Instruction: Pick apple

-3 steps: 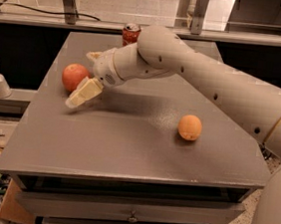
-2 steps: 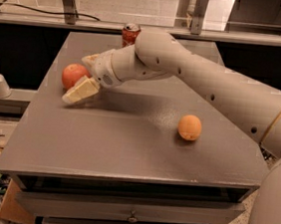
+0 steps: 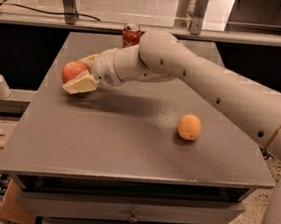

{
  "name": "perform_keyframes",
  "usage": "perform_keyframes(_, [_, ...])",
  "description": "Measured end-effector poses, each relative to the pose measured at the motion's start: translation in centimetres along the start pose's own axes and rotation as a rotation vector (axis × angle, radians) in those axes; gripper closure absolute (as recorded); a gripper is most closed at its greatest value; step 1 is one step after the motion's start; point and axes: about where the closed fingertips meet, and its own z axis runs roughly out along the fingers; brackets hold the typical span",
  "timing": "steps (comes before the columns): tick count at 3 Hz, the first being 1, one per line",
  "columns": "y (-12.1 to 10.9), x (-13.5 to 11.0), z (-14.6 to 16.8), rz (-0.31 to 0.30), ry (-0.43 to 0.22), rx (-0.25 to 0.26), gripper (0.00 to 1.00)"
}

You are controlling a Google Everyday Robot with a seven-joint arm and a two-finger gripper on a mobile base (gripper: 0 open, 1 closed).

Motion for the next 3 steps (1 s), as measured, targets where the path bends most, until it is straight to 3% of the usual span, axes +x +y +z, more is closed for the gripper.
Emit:
perform_keyframes(1, [0.3,-1.6,-2.1,0.011,-0.046,0.014,0.88])
perform_keyframes(2, [0.7,-3.0,-5.7,0.031,-0.109,0.042,1.0])
perform_keyframes(3, [0.7,-3.0,-5.7,0.03,-0.109,0.042,1.0])
